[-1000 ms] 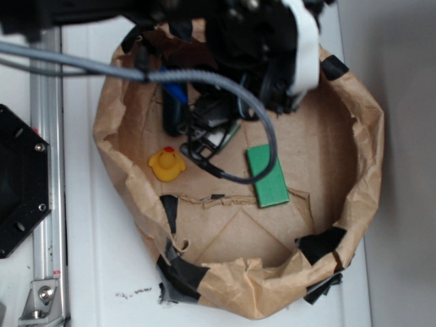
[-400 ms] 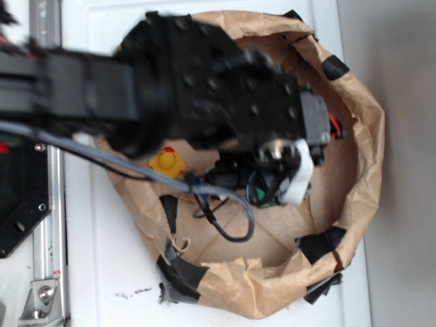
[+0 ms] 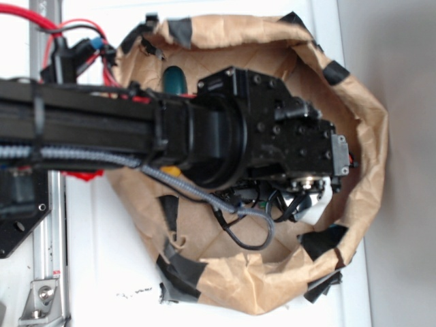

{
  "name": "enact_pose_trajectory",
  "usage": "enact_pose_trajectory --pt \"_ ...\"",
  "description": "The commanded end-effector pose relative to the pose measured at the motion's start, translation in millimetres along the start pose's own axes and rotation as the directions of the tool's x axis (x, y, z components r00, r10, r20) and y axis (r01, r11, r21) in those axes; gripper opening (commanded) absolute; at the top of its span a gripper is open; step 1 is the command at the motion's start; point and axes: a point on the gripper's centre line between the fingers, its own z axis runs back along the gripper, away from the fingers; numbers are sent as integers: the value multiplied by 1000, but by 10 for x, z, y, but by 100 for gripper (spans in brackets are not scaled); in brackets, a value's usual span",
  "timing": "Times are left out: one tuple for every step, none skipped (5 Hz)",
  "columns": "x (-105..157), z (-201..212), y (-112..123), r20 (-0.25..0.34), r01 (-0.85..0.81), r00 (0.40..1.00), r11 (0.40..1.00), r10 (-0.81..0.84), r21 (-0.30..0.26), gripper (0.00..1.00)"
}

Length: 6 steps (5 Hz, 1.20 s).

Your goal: Grab the green block.

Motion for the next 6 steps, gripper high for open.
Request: enact_pose_trajectory --pt "153 196 -101 46 25 999 999 -26 20 0" --pt "-303 737 -242 233 -227 954 963 190 147 0" --pt "-277 1239 -153 216 -458 880 878 424 138 0" --pt "-218 1746 -192 258 -668 736 734 626 123 0" --pt "-196 2061 -53 236 -831 555 547 798 105 0" --pt "-149 2021 58 167 -942 336 327 927 80 0"
